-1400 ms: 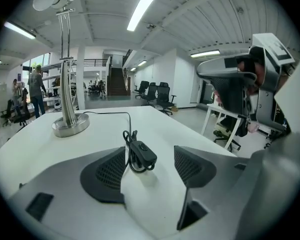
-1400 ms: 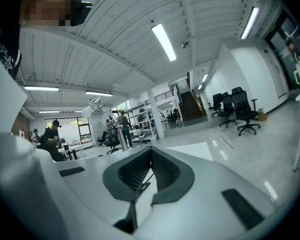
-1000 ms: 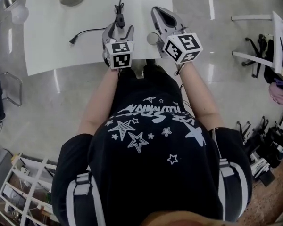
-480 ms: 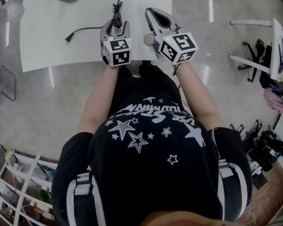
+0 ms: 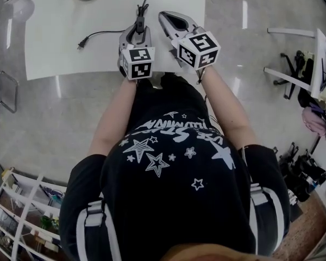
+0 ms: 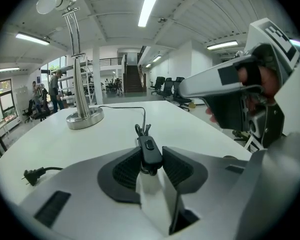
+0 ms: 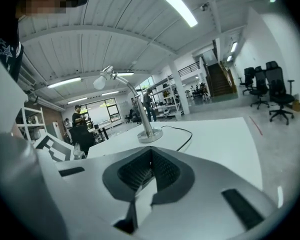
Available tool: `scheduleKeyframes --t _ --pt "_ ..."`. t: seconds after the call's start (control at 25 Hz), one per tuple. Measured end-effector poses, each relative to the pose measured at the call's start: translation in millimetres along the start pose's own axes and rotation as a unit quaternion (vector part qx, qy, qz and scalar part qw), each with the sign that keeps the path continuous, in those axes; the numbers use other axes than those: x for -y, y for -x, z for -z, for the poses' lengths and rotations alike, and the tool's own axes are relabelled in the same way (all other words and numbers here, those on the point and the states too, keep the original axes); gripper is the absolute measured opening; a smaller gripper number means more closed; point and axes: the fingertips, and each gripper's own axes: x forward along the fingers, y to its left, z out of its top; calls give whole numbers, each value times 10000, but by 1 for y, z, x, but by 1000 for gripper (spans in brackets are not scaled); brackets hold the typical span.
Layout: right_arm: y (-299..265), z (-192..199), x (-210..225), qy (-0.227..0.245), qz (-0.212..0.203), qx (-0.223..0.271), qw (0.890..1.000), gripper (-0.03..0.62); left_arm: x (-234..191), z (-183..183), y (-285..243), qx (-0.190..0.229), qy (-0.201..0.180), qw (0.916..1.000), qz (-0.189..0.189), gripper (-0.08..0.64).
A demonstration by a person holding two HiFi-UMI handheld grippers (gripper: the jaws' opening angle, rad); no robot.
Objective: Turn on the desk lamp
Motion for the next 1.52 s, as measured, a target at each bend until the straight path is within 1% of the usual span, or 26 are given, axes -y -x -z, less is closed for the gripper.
scheduleKeyframes --t 0.08,0.12,0.24,0.32,0.44,0.56,0.76,0.92,1.2,1.36,1.52 --pt "-15 12 -11 318 -286 -373 9984 5 0 2 1 -1 23 10000 82 149" --pt "-22 18 -18 525 -464 -577 9959 5 0 3 1 -2 24 9999 132 149" --pt "-41 31 -36 1085 -904 -1040 9845 5 -2 3 5 15 3 9997 262 147" --pt "-51 39 -42 1256 -1114 -1288 9773 5 -4 4 6 15 -32 9995 308 147" --pt "-63 50 -47 1382 -1386 -1676 9662 5 -6 5 8 -12 -80 9994 344 147" --pt "-68 58 -47 1495 -1454 -1938 9586 5 -6 5 8 -26 -76 9993 376 147" --pt "-72 61 -46 1335 -1449 -2099 9577 5 -7 6 6 -32 -6 9991 420 146" --pt "-74 62 -45 1246 -1459 -2114 9584 5 -9 7 6 -69 46 9990 450 146" --pt "-77 65 -45 1081 -1467 -2215 9580 5 -10 7 8 -100 -14 9989 463 144" --pt "-77 67 -43 782 -1501 -2204 9606 5 -10 9 7 -69 -3 9989 457 143" --pt "-78 65 -40 804 -1425 -2219 9612 5 -10 7 5 -40 26 9988 488 144"
